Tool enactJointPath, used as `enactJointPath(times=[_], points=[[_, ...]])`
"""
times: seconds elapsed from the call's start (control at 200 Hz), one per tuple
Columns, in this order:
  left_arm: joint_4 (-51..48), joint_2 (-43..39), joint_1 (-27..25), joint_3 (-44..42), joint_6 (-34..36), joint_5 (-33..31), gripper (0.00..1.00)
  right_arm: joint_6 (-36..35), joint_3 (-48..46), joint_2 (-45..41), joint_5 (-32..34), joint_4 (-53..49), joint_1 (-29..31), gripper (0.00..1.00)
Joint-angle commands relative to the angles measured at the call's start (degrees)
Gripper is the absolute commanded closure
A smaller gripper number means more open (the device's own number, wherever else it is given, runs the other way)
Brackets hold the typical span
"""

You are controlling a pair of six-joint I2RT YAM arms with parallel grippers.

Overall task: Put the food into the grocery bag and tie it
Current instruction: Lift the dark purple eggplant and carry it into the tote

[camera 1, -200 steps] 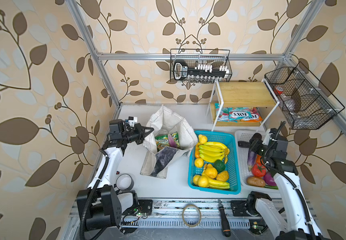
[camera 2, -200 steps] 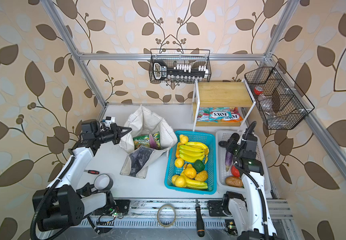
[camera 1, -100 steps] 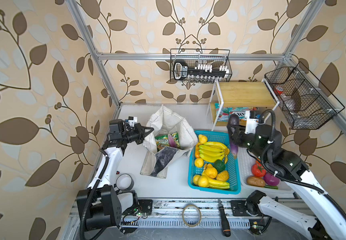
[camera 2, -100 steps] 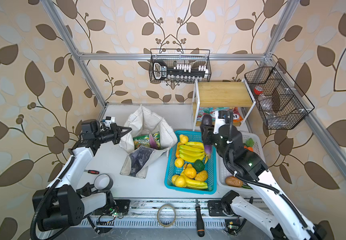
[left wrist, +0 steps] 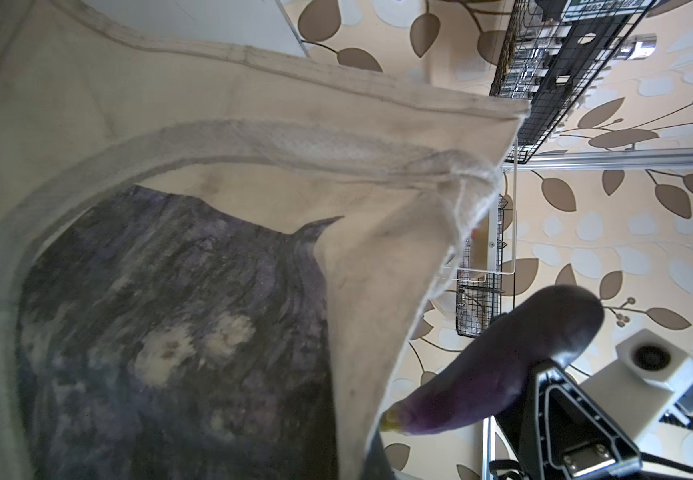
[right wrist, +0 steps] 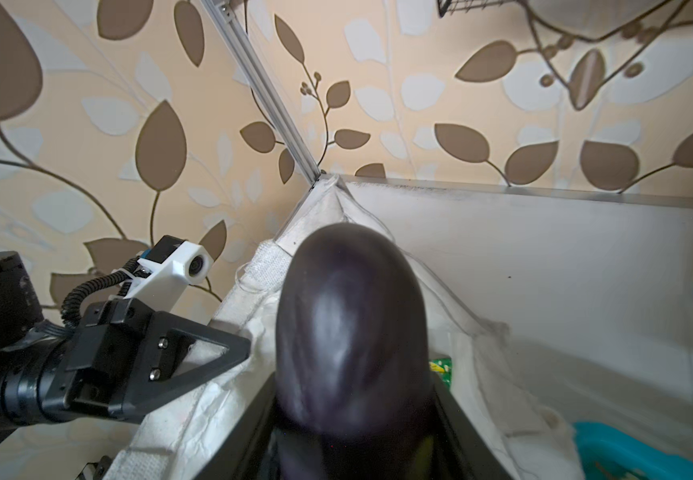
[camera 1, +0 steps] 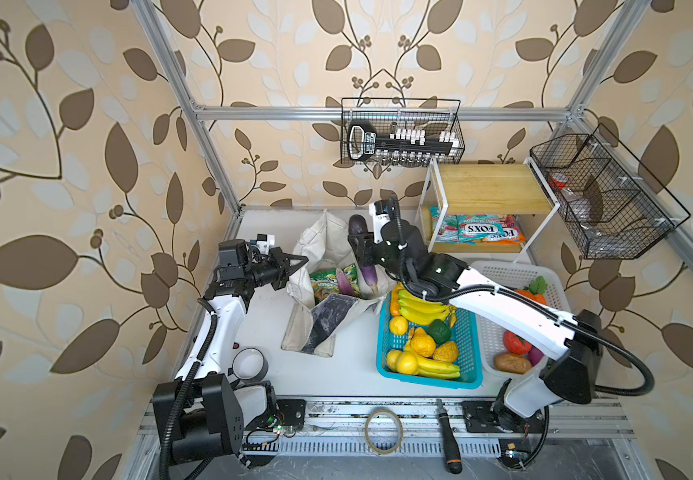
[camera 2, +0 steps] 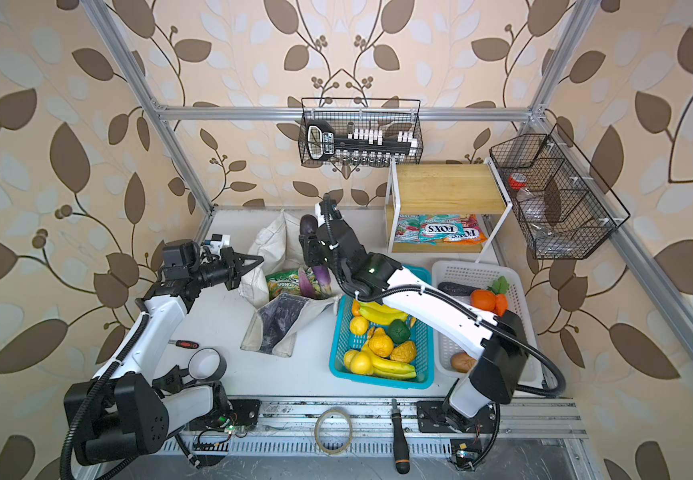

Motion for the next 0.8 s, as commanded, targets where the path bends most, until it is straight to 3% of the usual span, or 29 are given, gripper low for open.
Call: enactJointPath(times=[0.0,0.25,0.565,0.795], points=[[-1.32,-2.01,-0.26,2.17,1.93,1.58,1.0,2.15,5.53,3.03,-3.01,6.03,0.46,0.6],[0.77,-1.39,-0.25,2.42,-0.07,1.47,1.0,4.89,9.79,11.3,-3.9,8.18,1.19,0.62],[3.38,-0.86,-0.15,5.81,-4.49,-2.14,1.0,8.22,-0.09,14.96,-5.9,12.45,4.14,0.62],[2.87,-1.29,1.67,7.47,-5.03,-2.99,1.0,10.09,0.34,20.75,-9.57,10.91,3.06,0.61]])
